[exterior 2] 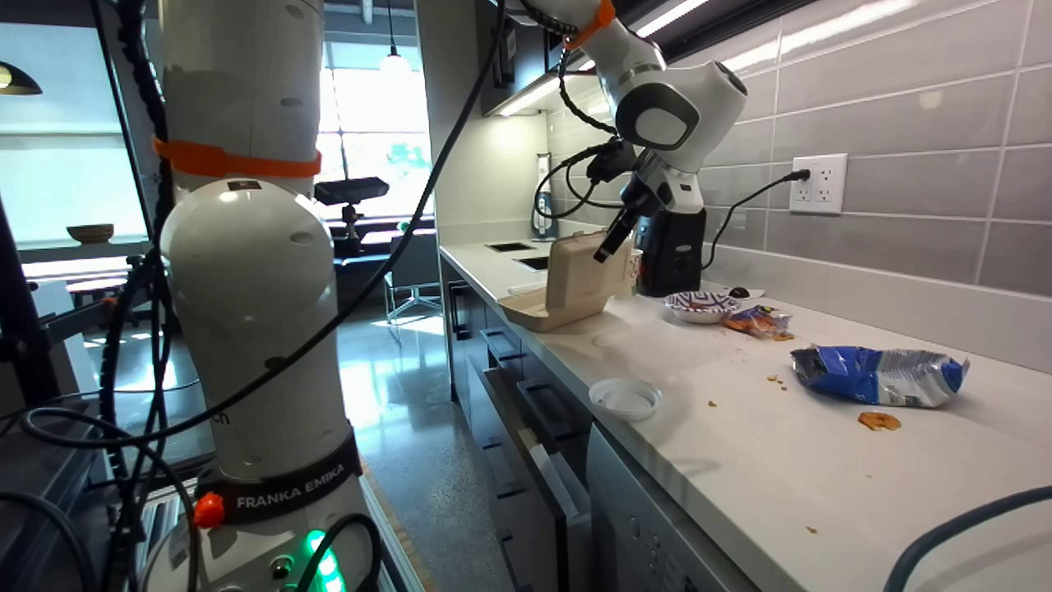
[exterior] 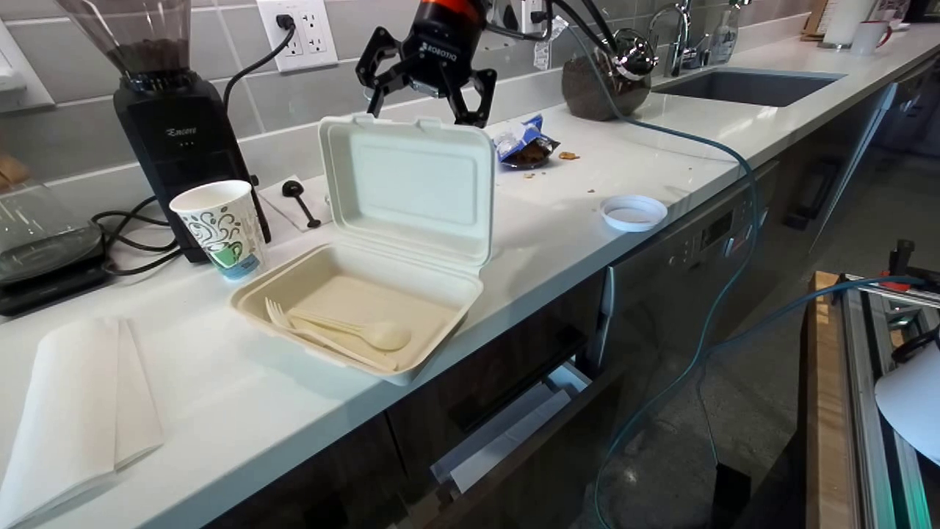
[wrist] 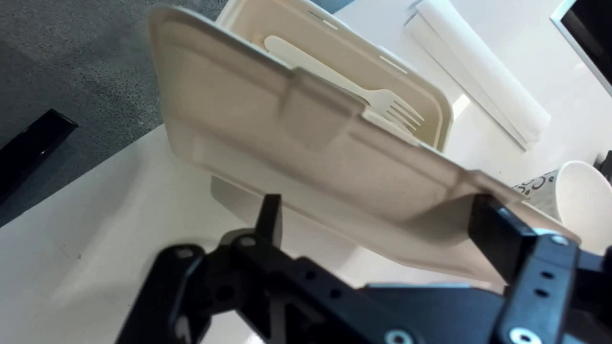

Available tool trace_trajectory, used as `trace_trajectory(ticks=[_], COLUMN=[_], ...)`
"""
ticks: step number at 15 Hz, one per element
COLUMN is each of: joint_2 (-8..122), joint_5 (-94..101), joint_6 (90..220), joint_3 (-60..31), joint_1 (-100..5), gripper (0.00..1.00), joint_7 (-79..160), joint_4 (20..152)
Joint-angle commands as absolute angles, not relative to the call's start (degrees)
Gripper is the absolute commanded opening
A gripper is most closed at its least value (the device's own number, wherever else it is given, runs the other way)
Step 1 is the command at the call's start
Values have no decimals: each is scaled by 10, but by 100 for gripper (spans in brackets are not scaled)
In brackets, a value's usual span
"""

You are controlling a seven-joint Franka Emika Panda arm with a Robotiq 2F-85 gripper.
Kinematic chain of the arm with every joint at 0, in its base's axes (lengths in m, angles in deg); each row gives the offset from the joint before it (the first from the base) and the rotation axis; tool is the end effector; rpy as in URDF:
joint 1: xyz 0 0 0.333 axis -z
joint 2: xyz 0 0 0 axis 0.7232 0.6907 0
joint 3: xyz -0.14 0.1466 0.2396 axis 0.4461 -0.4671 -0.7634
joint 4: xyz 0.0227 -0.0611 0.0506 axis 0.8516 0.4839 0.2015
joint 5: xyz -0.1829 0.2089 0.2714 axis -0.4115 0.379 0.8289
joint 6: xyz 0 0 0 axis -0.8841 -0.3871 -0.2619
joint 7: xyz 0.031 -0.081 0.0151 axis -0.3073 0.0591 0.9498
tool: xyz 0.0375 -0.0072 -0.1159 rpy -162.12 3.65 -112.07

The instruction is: Close the takeaway pack

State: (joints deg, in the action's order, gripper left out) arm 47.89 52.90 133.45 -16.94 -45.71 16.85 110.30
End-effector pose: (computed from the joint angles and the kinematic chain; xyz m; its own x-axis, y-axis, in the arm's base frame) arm 0.5595 0.0385 0.3681 0.5934 -0.5943 -0.5429 -0.8047 -0.4556 -0.3807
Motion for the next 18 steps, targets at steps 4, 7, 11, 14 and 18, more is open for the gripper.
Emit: trace_trajectory(ticks=[4,7,11,14,18], joint_2=[487,486,500,495,472], joint_5=[513,502,465,426,344], joint_6=[1342,1383,1473,1510,1497], joint_3=[-168,-159,-141,-129,-123], joint_1=[-461,-457,-449,-442,-435], gripper=[100,100,100,100,100], joint_7=[158,135,91,79,104], joint_4=[1094,1096,1093,1106,1144])
